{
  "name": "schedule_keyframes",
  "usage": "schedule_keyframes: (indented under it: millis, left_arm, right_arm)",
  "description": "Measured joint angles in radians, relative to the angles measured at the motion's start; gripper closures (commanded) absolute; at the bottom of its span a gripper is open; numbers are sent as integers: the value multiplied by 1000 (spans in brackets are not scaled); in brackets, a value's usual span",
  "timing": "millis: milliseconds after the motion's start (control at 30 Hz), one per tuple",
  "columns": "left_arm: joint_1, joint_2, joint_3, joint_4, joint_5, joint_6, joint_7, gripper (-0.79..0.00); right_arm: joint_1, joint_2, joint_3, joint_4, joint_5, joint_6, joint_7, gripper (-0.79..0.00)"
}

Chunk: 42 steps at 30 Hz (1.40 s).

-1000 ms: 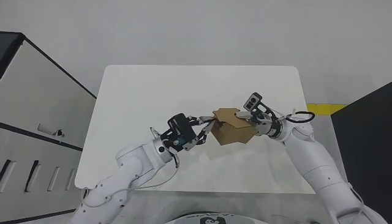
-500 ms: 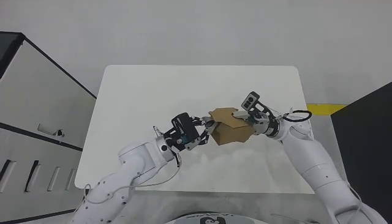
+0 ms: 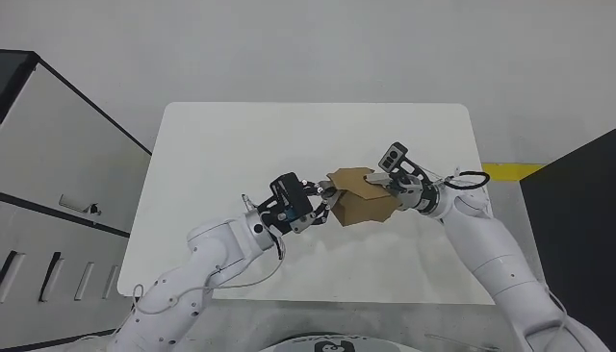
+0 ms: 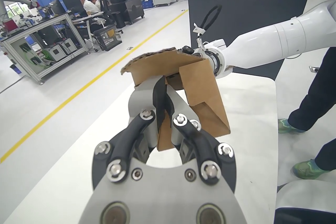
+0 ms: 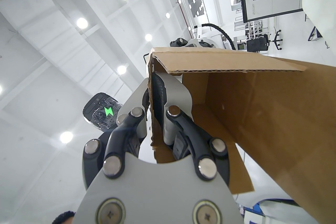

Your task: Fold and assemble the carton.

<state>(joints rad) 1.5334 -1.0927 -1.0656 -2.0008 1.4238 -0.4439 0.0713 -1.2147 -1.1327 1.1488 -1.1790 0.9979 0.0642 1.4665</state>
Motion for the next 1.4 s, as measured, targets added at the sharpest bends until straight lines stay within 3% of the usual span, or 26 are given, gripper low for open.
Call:
schedule_keyframes:
  millis: [1167,1400]
  left_arm:
    - [4,-2,3,15,2,-17,18,0]
    - [20,1,-30,5,0,2,31,0]
  right_arm:
    - [8,-6,-7,6,-12,7,4,0]
    - [-3,-1,31,16,2,-21,-26,0]
